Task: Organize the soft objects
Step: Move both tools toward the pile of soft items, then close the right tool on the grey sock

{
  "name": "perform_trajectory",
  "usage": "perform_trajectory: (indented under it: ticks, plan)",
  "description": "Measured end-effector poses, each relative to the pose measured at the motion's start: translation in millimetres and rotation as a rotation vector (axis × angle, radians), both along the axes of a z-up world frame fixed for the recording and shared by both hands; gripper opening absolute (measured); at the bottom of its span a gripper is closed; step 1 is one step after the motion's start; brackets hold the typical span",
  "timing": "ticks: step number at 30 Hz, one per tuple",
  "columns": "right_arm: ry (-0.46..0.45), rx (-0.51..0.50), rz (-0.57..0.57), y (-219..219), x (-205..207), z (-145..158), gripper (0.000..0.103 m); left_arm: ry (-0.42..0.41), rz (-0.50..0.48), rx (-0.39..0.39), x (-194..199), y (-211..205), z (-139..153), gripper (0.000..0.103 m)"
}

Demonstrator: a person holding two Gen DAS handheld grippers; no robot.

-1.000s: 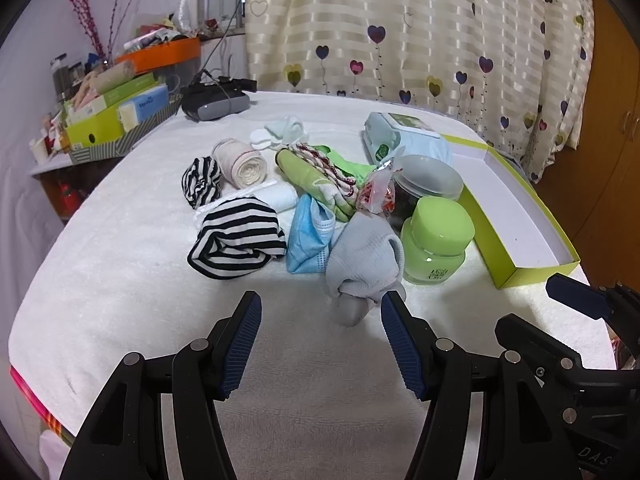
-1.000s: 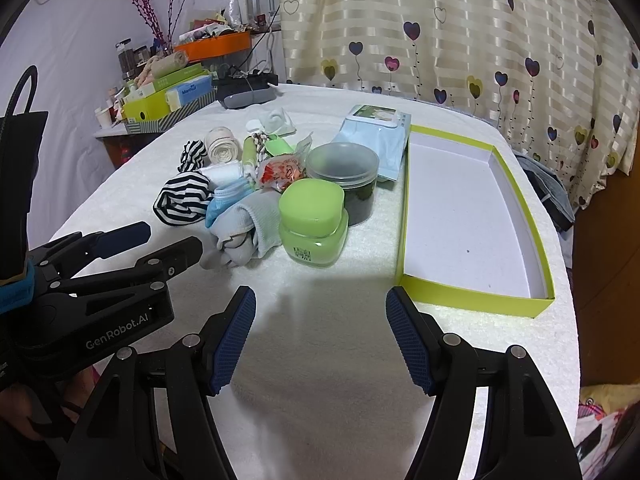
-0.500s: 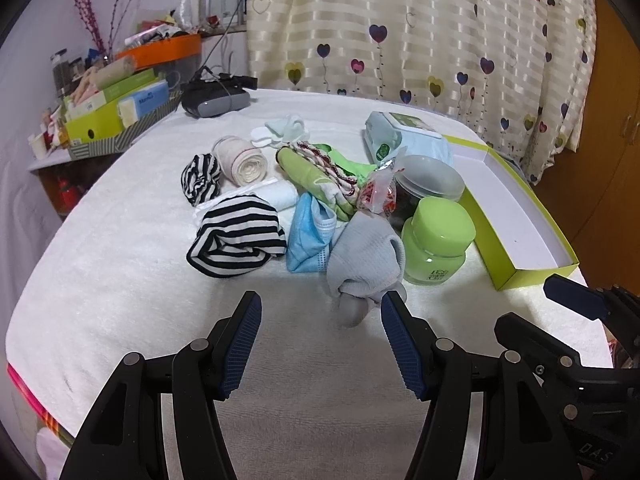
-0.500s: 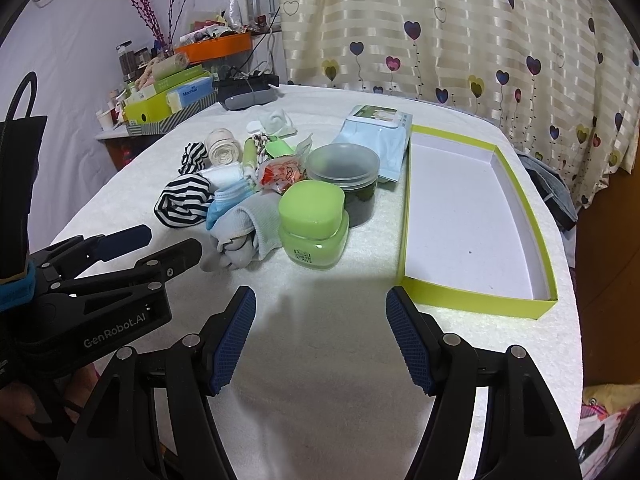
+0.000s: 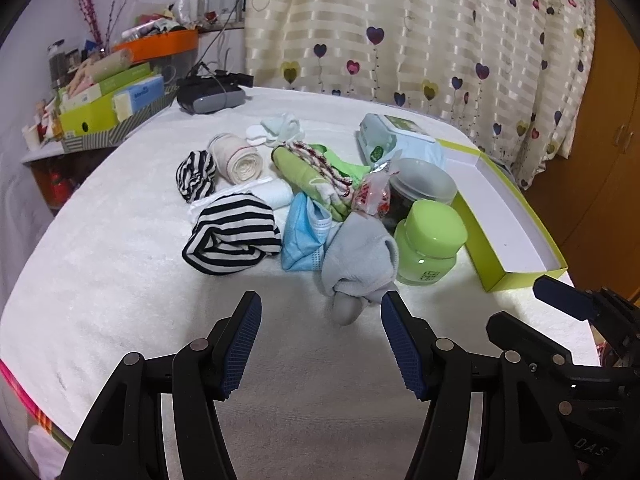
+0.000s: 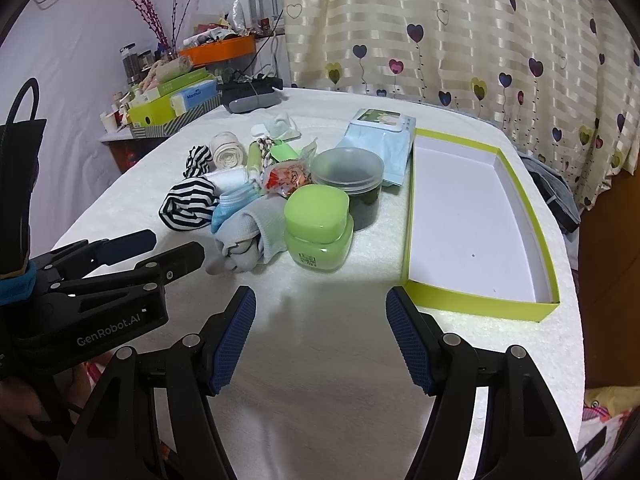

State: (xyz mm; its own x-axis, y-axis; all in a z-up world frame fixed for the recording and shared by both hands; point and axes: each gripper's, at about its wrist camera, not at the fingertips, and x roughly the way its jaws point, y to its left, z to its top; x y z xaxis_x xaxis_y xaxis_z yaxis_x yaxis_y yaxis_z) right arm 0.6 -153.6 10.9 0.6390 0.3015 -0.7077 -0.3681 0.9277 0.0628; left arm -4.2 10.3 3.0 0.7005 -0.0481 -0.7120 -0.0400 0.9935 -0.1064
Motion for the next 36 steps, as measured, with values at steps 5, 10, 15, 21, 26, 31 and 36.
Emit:
perform_trajectory:
  ticks: [5,10,15,21,26,31,36]
  plan:
    - [-0.014,0.013,0.007,0,-2,4,0.068,-0.010,-0.006,-0.015,-3,2,4,0.063]
    - [-0.023,0.029,0.019,0,-6,7,0.068,-0.026,0.001,-0.033,-8,6,6,0.063]
    - [-0.029,0.052,0.044,3,-10,9,0.068,-0.041,0.020,-0.040,-11,13,9,0.063]
    - [-0.024,0.072,0.075,8,-11,8,0.068,-0.048,0.027,-0.039,-14,19,10,0.063]
    - [-0.017,0.090,0.086,12,-10,6,0.068,-0.050,0.033,-0.033,-16,23,10,0.063]
    - [-0.021,0.096,0.104,17,-6,6,0.068,-0.044,0.043,-0.032,-15,29,6,0.063]
    - [-0.018,0.092,0.117,24,0,5,0.068,-0.048,0.057,-0.038,-13,38,2,0.063]
